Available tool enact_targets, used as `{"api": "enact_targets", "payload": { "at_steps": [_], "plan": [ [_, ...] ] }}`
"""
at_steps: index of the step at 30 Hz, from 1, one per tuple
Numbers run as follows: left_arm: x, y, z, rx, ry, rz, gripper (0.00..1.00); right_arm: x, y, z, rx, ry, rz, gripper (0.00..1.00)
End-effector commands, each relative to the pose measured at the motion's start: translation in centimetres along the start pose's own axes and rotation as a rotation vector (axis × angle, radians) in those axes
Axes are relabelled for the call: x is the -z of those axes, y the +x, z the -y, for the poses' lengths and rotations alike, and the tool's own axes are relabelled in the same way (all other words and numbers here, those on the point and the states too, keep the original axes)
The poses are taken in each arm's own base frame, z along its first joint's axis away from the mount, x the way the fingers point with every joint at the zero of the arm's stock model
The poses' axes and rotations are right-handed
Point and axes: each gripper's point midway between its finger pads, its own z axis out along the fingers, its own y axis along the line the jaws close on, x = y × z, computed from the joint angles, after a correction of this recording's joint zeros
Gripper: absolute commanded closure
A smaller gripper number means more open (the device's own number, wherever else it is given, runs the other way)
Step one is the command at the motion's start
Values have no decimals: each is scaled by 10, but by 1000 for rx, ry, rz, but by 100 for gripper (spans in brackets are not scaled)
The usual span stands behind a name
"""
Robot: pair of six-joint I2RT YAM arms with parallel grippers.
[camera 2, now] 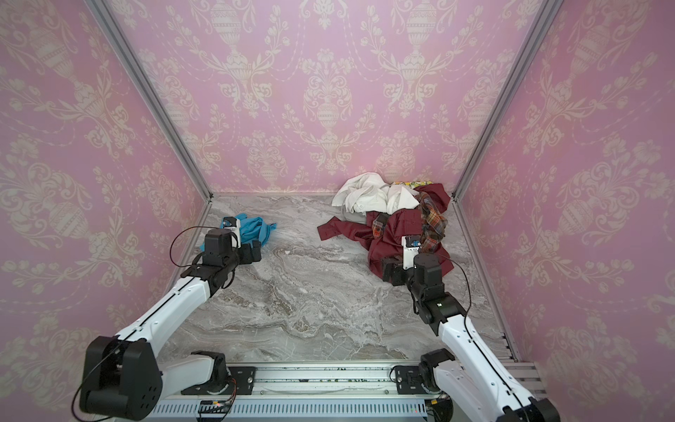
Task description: Pick out a specific cloth from the pile
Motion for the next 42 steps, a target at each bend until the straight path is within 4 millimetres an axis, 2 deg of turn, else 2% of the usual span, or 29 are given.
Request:
{"api": "enact_targets", "payload": {
  "at_steps": [1,4,8,12,16,19,22,23,27,30,31,36,42],
  "plan": [
    [-5,-10,-15,-11,-27,148,1,-9,-2,24,45,108,97,4],
    [-14,7,-37,32,-62,150,1,-12,-1,39,30,150,113,3],
    [-26,25,-48,-23,-87,145,1,-15,2,60,3,189,162,3],
    [-33,26,-61,23,-105,217,1,-24,7,75,-22,208,174,3],
    [-41,26,-58,23,-52,253,1,-41,17,86,-7,228,156,3],
    [-47,30,-64,26,-65,264,1,-47,15,85,4,212,171,3],
    [-60,44,-63,16,-51,254,1,-54,9,85,0,198,193,3],
    [-62,40,-62,7,-43,282,1,-58,7,84,6,189,194,3],
    [-62,41,-61,3,-45,272,1,-72,8,85,13,180,199,4],
    [-63,41,-62,-7,-67,261,1,-83,21,85,16,165,217,4],
    [-63,40,-60,-20,-76,265,1,-83,17,85,12,164,245,3],
    [-64,40,-60,-34,-100,258,1,-96,21,84,19,154,146,1],
    [-65,40,-62,-38,-128,256,1,-96,20,84,18,155,152,0]
  ]
}}
